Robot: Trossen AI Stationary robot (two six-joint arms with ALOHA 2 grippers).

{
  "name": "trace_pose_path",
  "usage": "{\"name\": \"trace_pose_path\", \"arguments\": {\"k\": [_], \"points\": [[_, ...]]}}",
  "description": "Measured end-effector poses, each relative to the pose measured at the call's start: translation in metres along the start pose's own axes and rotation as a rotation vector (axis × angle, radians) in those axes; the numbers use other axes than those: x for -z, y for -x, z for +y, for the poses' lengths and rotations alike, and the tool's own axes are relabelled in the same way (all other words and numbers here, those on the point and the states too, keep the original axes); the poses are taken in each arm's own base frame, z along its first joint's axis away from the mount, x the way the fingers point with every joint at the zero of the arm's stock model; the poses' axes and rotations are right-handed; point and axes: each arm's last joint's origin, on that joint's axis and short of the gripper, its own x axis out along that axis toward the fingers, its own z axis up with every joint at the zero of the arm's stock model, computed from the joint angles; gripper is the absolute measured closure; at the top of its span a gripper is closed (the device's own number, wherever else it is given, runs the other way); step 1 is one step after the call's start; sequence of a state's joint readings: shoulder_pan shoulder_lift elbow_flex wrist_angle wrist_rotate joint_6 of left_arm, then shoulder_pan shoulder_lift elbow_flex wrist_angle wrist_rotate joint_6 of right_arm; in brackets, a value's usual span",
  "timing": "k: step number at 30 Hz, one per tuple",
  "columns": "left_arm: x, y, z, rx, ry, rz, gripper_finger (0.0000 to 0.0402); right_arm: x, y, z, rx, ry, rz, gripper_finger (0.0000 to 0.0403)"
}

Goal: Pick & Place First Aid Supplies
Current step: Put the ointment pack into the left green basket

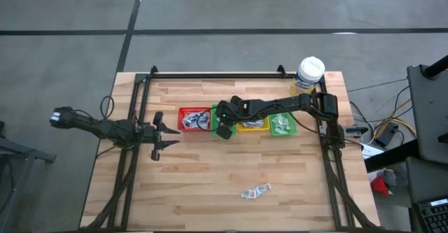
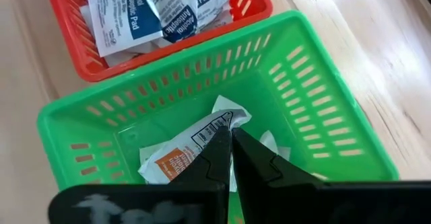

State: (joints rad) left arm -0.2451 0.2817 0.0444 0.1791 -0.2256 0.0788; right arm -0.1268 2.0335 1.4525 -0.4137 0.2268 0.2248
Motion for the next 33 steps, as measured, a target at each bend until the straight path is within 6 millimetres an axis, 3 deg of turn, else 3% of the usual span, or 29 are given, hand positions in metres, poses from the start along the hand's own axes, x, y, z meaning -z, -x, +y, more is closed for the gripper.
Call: {"name": "trace_pose_path", "arguments": {"k": [17,25,33], "points": [[0.0,0.0,0.0,0.0,0.0,0.0,0.0251,-0.007,0.005,0.0,-0.001,0.121,-0.024,0.0318],[0.0,0.0,0.0,0.0,-0.003,0.003,0.0251,-0.025,0.049,0.003,-0.006,0.17,0.031,0.0305],[0.0,0.0,0.0,0.0,-0.008,0.003,0.0251,-0.009,0.095,0.026,-0.014,0.2,0.195,0.0319]]}}
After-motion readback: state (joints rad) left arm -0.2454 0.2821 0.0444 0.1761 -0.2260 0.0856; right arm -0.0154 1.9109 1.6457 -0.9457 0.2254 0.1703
